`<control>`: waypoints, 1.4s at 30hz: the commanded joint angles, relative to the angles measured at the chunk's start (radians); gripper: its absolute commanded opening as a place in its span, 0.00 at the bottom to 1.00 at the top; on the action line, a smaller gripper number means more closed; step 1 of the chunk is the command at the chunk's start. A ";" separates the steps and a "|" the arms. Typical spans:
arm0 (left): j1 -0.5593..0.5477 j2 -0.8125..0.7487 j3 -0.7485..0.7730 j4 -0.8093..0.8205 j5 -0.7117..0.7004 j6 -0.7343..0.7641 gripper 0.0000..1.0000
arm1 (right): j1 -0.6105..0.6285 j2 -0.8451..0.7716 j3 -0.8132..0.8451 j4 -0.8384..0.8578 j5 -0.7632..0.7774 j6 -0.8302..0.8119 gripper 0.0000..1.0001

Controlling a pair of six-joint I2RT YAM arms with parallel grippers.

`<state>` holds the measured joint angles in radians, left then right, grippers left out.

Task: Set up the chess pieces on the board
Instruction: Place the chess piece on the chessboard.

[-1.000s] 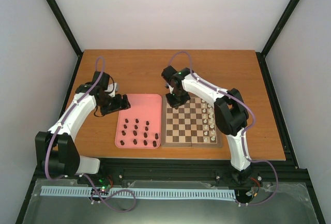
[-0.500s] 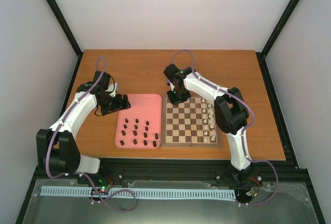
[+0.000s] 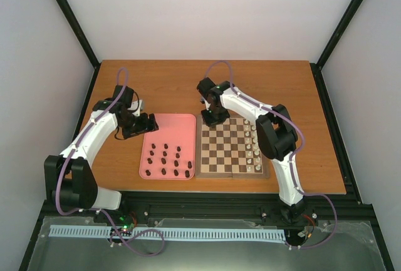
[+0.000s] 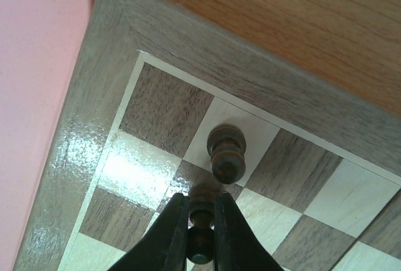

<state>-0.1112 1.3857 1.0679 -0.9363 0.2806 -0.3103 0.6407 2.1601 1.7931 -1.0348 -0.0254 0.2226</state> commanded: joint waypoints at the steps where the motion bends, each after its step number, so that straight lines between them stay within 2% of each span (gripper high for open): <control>1: 0.001 0.000 0.032 0.003 -0.003 0.004 1.00 | -0.009 0.027 0.025 -0.003 0.009 -0.012 0.06; 12: 0.002 0.004 0.031 0.004 -0.003 0.004 1.00 | -0.009 0.032 0.026 -0.013 -0.012 -0.020 0.10; 42: 0.002 0.007 0.030 0.014 0.005 0.001 1.00 | -0.007 -0.027 -0.023 -0.031 -0.038 -0.005 0.11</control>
<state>-0.1112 1.3857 1.0679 -0.9356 0.2806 -0.3103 0.6388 2.1662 1.7905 -1.0439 -0.0509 0.2100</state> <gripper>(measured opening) 0.998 0.108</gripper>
